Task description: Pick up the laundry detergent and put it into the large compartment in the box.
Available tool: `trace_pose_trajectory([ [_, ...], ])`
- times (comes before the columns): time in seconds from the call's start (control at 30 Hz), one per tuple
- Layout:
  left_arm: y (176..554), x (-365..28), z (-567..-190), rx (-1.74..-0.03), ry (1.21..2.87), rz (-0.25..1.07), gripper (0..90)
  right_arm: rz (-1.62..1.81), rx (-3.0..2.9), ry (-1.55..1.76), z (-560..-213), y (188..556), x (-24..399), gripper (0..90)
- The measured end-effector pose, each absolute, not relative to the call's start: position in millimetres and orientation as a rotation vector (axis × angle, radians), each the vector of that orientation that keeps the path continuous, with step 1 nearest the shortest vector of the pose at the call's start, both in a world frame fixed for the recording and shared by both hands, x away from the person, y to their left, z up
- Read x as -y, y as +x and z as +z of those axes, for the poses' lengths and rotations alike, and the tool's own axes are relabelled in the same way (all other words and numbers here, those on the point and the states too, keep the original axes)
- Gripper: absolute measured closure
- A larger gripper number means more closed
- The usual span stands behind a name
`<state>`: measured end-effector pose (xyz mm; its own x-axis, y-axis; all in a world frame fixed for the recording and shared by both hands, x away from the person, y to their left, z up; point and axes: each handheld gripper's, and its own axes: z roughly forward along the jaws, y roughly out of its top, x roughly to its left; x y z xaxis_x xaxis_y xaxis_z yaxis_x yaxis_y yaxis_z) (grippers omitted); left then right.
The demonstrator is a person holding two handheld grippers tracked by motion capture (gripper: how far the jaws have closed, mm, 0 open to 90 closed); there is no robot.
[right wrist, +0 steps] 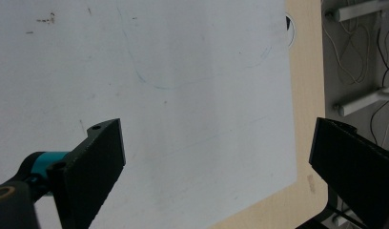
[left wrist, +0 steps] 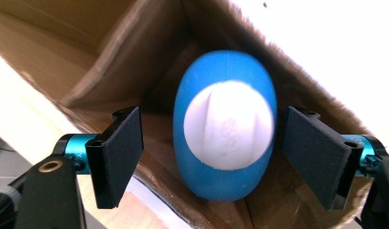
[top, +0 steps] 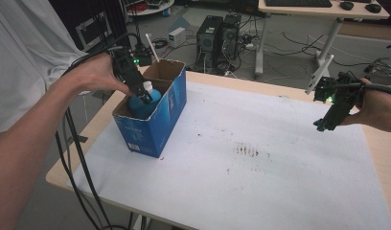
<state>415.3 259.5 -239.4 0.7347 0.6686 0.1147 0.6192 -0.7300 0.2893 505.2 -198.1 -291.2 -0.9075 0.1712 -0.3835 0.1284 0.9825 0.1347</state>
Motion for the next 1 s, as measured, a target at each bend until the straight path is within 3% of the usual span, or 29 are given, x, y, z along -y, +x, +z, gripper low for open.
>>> trace_pose_trajectory([
  [0.07,413.6,-252.5,-231.4,-1.006,2.694,0.355,16.1,0.151,-2.724,0.216,-291.0,505.3,198.6,3.9],
  [0.47,405.3,-176.2,-203.8,-0.717,2.733,0.385,16.1,0.149,-2.721,0.218,-288.2,502.6,202.0,3.9],
  [1.0,407.3,-85.4,-233.1,-0.478,2.826,0.266,16.1,0.190,-2.717,0.222,-280.7,491.3,209.8,3.9],
])
